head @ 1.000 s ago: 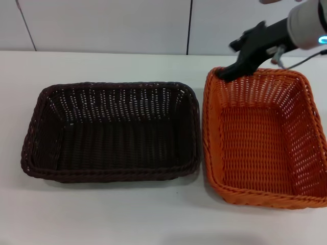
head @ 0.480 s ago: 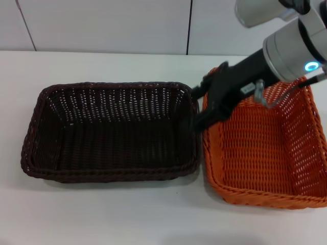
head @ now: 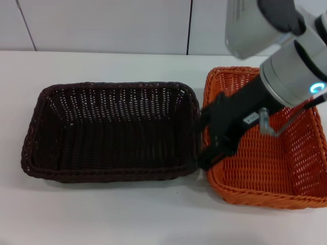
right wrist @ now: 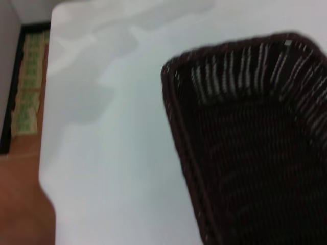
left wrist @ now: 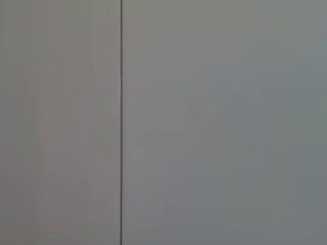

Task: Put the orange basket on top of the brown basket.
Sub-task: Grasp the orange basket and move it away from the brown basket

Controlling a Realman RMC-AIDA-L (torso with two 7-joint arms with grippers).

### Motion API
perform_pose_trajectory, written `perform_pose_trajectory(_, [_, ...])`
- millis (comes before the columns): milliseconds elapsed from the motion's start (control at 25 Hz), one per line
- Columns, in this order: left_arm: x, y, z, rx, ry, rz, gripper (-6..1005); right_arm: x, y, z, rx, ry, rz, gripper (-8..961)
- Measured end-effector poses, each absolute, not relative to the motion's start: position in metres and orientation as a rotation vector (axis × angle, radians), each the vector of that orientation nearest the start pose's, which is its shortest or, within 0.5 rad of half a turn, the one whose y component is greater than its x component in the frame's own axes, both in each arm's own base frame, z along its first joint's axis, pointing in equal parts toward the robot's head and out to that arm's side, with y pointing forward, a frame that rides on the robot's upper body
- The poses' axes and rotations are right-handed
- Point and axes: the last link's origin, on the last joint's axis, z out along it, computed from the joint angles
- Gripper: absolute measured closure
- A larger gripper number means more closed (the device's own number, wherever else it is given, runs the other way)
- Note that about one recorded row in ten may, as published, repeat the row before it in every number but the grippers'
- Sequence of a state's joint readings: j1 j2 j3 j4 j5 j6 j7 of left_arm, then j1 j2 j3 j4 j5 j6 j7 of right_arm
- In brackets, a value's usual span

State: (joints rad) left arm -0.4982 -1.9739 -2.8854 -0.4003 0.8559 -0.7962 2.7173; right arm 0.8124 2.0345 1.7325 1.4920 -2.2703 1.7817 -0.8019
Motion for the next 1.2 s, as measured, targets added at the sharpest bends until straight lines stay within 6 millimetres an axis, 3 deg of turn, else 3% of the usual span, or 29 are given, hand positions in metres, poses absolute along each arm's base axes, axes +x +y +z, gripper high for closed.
perform_pose_trajectory(520, [-0.416, 0.36, 0.184, -1.098, -0.614, -0.449, 388, 0.103, 0.327, -0.001, -2.913, 0.248, -0.804, 246])
perform_pose_trajectory(1200, [-0.417, 0.359, 0.185, -1.098, -0.607, -0.437, 391, 0.119, 0.315, -0.012, -2.965, 0.352, -0.882, 269])
